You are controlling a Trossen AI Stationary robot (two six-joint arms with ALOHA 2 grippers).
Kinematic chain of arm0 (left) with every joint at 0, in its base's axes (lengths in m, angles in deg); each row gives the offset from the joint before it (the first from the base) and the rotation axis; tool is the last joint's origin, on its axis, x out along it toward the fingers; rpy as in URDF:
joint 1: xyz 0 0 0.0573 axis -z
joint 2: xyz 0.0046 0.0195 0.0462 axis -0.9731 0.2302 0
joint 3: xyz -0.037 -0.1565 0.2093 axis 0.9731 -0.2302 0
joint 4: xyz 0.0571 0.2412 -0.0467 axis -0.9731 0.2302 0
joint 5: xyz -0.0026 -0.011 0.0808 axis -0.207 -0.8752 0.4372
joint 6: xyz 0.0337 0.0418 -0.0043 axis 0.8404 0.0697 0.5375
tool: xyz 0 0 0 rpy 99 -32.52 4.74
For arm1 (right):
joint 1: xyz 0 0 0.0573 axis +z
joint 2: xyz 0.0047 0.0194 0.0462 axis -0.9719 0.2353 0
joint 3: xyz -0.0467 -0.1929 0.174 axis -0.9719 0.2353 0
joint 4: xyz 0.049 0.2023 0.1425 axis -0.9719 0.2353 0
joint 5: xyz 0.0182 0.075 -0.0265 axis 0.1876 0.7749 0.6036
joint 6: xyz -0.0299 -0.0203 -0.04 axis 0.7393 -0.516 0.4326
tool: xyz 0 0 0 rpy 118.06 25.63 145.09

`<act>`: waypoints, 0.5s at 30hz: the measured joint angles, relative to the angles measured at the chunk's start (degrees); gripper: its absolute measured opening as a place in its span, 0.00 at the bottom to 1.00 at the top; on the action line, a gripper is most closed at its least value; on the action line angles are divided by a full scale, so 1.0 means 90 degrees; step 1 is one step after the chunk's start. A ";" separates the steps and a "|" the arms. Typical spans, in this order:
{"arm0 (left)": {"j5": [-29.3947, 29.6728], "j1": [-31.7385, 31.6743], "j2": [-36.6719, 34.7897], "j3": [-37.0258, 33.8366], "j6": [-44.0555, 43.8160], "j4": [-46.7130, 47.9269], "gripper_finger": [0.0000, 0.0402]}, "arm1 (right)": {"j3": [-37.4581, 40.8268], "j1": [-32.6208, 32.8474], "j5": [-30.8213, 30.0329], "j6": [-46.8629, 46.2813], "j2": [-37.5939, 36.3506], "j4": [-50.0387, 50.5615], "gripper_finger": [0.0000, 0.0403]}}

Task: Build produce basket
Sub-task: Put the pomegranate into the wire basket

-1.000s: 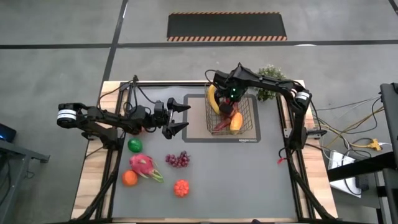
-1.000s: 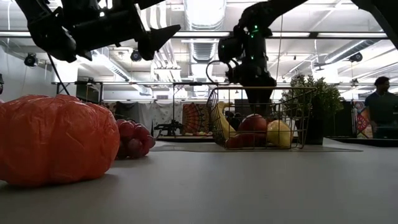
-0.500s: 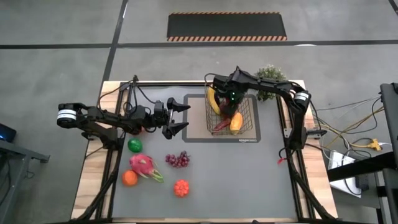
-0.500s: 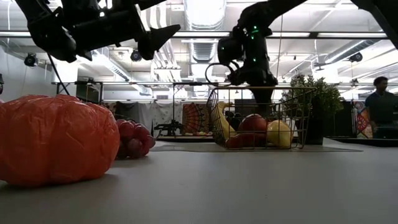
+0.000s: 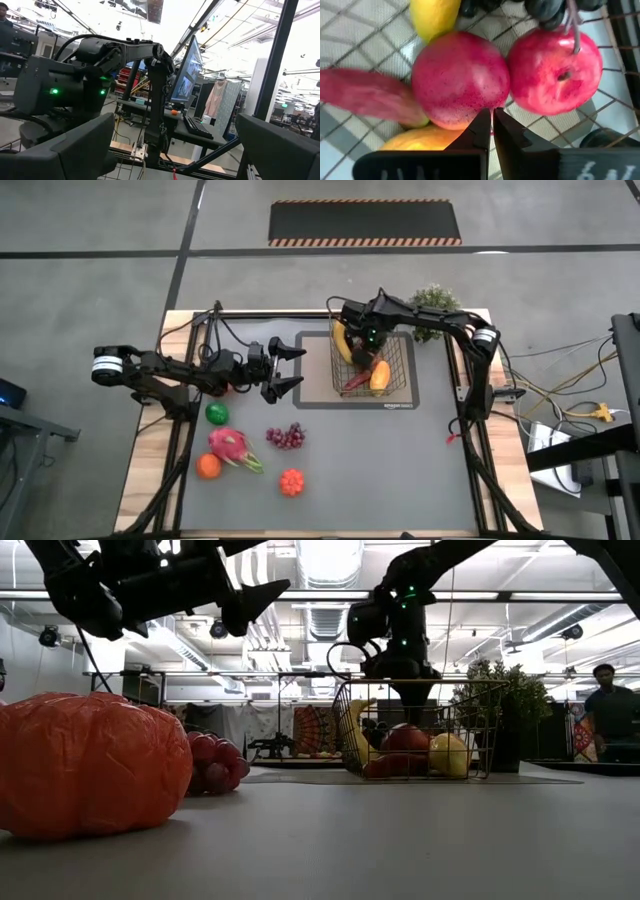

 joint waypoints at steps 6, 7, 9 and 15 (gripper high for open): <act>0.0000 0.0000 -0.0002 0.0000 0.0022 0.0001 0.99 | -0.0024 0.0002 -0.0144 -0.0085 -0.0277 0.0318 0.03; 0.0000 0.0000 -0.0002 0.0000 0.0040 0.0001 0.99 | -0.0023 -0.0001 -0.0162 -0.0108 -0.0280 0.0405 0.03; 0.0000 0.0000 -0.0002 0.0000 0.0046 0.0001 0.99 | 0.0051 0.0000 -0.0164 -0.0175 -0.0266 0.0455 0.03; 0.0000 0.0000 -0.0002 0.0000 0.0051 0.0003 0.99 | 0.0578 0.0017 -0.0148 -0.0211 -0.0256 -0.0112 0.03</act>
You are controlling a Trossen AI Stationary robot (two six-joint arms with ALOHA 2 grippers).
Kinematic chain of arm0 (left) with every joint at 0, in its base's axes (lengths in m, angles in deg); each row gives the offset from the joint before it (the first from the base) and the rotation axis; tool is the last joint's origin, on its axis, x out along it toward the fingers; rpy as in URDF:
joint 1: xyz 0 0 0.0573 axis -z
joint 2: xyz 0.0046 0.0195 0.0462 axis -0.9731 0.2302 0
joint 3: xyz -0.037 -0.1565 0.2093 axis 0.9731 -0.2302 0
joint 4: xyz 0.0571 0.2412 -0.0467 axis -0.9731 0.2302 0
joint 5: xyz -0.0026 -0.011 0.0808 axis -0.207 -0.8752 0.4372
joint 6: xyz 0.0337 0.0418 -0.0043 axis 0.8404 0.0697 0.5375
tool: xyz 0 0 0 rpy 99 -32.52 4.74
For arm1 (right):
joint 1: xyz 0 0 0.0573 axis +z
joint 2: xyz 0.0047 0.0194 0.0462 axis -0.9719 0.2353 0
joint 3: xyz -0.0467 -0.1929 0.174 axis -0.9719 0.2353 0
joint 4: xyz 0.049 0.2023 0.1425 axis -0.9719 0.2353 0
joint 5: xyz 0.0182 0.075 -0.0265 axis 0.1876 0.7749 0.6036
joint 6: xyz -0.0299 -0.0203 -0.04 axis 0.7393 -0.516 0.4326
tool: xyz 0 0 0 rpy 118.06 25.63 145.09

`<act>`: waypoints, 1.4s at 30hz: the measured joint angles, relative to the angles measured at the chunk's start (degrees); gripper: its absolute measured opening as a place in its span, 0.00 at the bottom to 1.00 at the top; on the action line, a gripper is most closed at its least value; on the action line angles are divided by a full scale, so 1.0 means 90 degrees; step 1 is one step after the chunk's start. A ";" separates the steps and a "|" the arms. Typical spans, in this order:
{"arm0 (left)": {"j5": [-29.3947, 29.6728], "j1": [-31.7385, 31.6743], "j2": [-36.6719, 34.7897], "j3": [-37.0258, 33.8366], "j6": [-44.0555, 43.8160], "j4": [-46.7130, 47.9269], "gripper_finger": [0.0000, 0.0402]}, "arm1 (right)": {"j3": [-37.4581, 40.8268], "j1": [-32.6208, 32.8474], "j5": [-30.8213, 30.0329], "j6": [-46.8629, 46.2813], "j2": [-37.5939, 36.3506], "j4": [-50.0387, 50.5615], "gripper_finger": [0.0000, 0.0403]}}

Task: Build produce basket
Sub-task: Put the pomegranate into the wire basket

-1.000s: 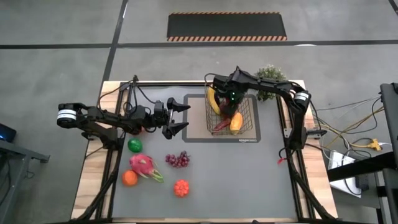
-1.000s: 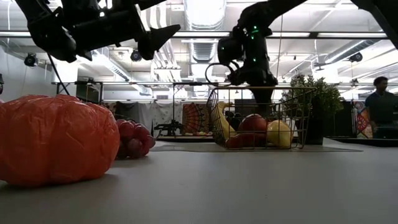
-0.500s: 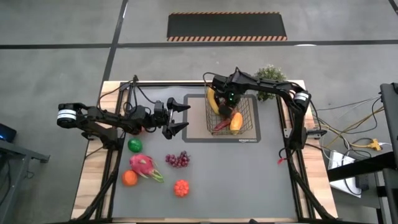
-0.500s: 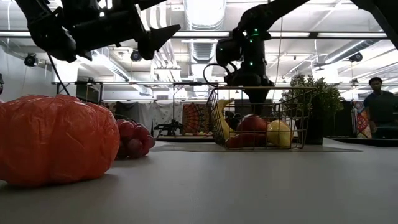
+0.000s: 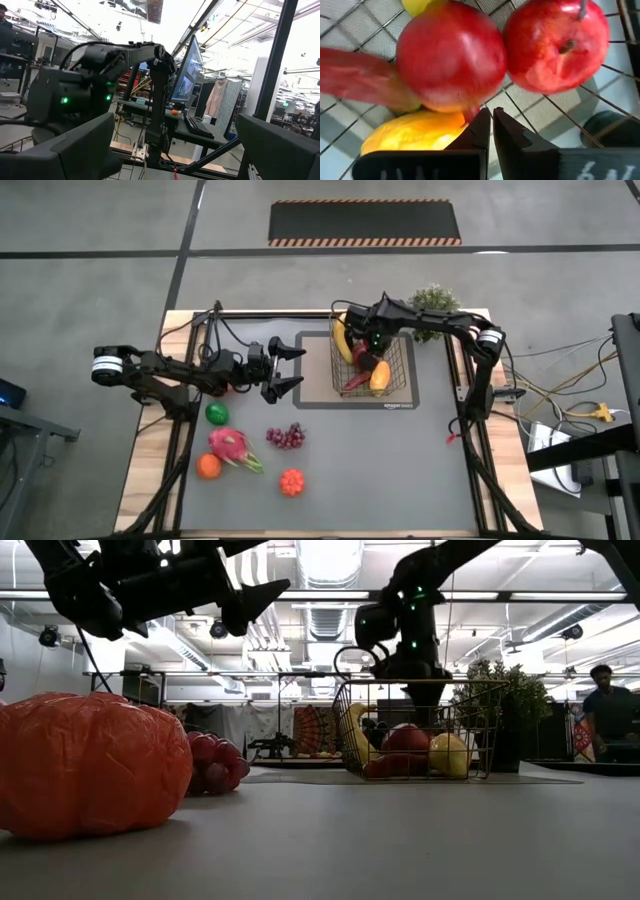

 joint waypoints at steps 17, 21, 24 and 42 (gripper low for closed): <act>0.0000 0.0000 0.0000 0.0000 0.0000 0.0000 0.99 | 0.0141 0.0583 0.0235 -0.0177 -0.0015 -0.1377 0.03; -0.0001 -0.0001 0.0000 0.0000 -0.0001 0.0000 0.99 | 0.0139 0.0665 0.0153 -0.0180 -0.0012 -0.1876 0.03; 0.0000 0.0000 0.0000 0.0000 -0.0007 0.0000 0.99 | 0.0141 0.0665 -0.0077 -0.0177 0.0011 -0.2078 0.03; -0.0002 0.0000 0.0000 0.0000 -0.0053 0.0000 0.99 | 0.0320 0.0571 -0.1073 0.0187 0.0034 -0.2345 0.03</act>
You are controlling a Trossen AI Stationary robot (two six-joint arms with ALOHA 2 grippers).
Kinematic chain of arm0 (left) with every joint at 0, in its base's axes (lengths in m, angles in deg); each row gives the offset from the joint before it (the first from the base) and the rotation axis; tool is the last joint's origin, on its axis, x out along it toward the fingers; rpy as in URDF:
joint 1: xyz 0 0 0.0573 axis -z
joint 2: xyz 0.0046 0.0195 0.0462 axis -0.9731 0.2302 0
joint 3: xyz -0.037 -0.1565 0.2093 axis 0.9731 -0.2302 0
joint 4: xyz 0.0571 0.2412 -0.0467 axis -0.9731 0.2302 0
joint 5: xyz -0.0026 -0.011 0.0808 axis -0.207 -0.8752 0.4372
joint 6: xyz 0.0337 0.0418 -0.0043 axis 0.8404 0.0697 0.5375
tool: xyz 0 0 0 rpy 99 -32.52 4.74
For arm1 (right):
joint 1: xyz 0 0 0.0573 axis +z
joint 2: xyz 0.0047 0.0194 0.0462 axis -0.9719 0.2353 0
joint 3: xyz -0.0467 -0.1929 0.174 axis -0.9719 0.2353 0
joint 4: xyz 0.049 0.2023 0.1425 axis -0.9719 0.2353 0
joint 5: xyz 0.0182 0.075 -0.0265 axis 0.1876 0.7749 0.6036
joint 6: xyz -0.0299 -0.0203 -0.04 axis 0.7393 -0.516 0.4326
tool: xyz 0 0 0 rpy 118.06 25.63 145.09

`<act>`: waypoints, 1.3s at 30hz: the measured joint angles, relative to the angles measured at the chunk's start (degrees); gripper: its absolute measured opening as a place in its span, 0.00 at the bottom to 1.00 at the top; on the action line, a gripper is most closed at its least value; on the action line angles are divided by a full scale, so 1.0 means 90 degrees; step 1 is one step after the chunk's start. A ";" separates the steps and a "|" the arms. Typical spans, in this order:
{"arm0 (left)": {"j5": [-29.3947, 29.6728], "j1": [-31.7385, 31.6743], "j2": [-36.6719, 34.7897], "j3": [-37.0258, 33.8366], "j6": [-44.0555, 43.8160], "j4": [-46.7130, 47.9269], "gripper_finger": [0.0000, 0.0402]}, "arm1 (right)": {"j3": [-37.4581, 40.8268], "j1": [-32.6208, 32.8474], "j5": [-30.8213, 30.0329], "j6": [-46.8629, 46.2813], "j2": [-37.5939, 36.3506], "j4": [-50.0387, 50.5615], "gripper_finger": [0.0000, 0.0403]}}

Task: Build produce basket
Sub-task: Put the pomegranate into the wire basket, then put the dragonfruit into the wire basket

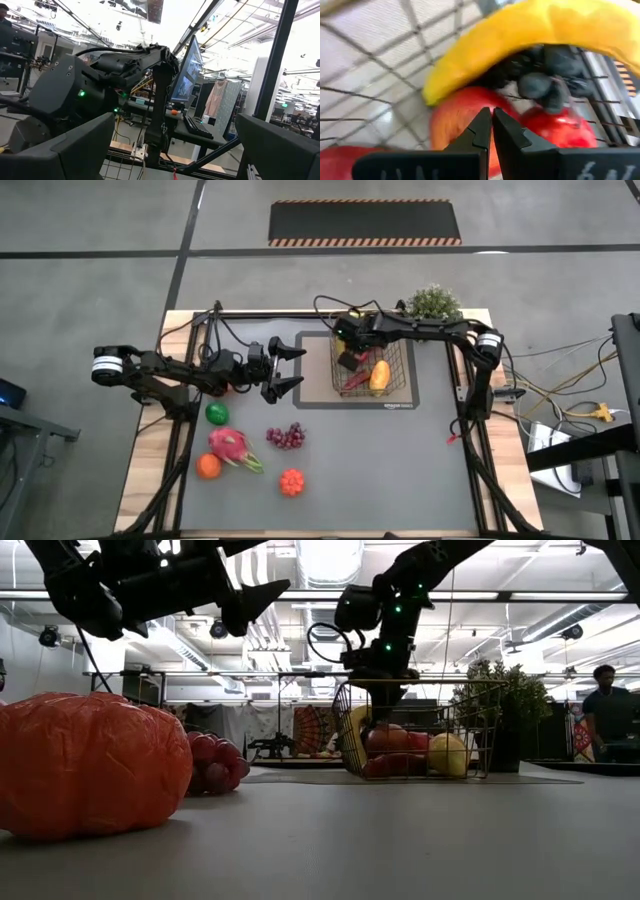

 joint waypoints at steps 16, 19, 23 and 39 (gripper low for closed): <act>0.0000 0.0000 0.0000 -0.0002 -0.0002 0.0000 0.99 | 0.0069 -0.0072 0.0101 0.0102 -0.0188 0.0272 0.03; 0.0000 0.0000 0.0000 -0.0006 -0.0002 0.0002 0.99 | 0.0064 -0.0036 0.0385 0.0099 -0.0241 0.0478 0.03; 0.0000 0.0000 0.0000 -0.0017 -0.0002 0.0002 0.99 | 0.0071 0.0042 0.0480 -0.0014 -0.0249 0.0862 0.03; -0.0316 0.0278 0.0000 -0.0138 -0.0887 0.0120 0.99 | 0.0177 0.0753 0.0232 -0.0128 -0.1111 0.0773 0.03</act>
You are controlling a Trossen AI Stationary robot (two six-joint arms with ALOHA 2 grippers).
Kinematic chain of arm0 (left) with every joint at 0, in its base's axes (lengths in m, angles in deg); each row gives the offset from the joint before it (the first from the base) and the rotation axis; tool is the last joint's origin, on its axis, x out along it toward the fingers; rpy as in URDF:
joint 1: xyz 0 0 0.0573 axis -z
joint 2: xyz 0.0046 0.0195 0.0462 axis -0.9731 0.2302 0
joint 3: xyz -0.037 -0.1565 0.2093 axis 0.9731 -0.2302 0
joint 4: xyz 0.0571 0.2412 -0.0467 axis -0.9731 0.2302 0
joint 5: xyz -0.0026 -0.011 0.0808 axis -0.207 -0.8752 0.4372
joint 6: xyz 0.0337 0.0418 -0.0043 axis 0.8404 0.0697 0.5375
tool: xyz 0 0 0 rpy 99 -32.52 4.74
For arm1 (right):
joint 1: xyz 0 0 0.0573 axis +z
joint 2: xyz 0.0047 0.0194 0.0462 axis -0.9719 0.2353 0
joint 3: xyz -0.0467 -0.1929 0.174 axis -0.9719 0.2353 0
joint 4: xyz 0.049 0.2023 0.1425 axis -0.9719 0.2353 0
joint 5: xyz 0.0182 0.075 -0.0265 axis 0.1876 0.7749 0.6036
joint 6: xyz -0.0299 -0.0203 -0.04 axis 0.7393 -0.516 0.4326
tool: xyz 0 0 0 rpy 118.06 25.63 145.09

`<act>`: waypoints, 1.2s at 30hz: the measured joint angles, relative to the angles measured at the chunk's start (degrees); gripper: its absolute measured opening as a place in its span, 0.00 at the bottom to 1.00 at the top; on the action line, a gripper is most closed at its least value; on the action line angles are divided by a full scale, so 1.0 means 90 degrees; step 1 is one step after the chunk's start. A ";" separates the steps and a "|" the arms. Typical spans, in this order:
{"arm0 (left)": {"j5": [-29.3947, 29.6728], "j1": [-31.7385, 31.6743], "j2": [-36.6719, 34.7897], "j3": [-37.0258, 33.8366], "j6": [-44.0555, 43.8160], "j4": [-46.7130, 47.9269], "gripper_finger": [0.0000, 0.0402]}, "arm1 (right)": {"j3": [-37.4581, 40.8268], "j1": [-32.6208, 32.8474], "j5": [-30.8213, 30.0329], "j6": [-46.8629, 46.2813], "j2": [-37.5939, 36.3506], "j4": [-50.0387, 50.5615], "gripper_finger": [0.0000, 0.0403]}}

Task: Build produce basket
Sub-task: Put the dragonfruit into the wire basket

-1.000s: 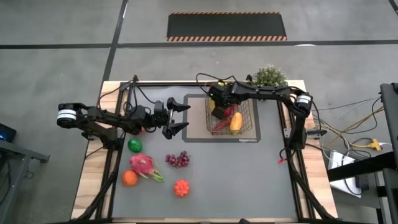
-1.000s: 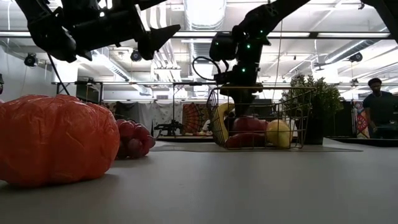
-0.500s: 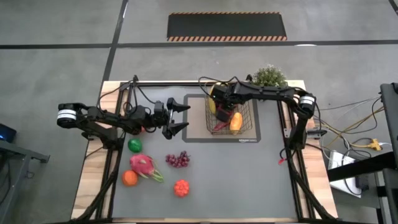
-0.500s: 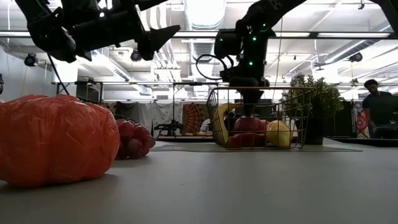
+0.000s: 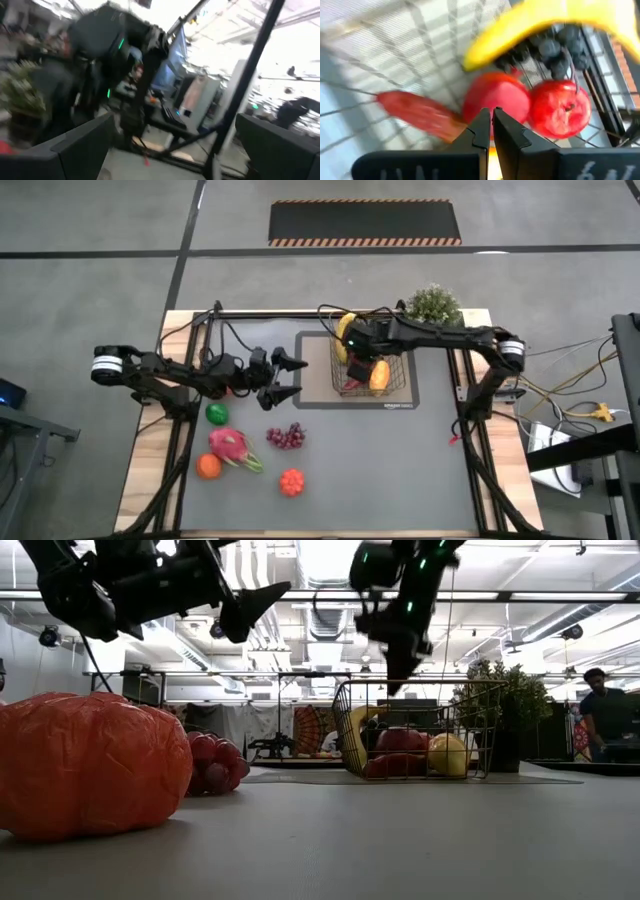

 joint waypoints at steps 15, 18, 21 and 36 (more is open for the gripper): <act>0.0698 0.1499 -0.0452 0.1282 0.0282 0.4983 0.99 | 0.2500 0.1779 0.0003 0.0420 -0.2733 -0.3448 0.03; 0.1177 0.1862 -0.0553 0.2017 0.0238 0.7455 0.99 | 0.2957 0.2020 0.0011 0.0640 -0.3108 -0.4077 0.03; 0.1311 0.2268 -0.0525 0.2866 0.0160 1.0343 0.99 | 0.3284 0.2172 0.0007 0.0814 -0.3372 -0.4482 0.03; 0.0632 0.4299 -0.0164 0.4277 -0.0415 1.6339 0.99 | 0.3945 0.2217 0.0005 0.0776 -0.3383 -0.5510 0.03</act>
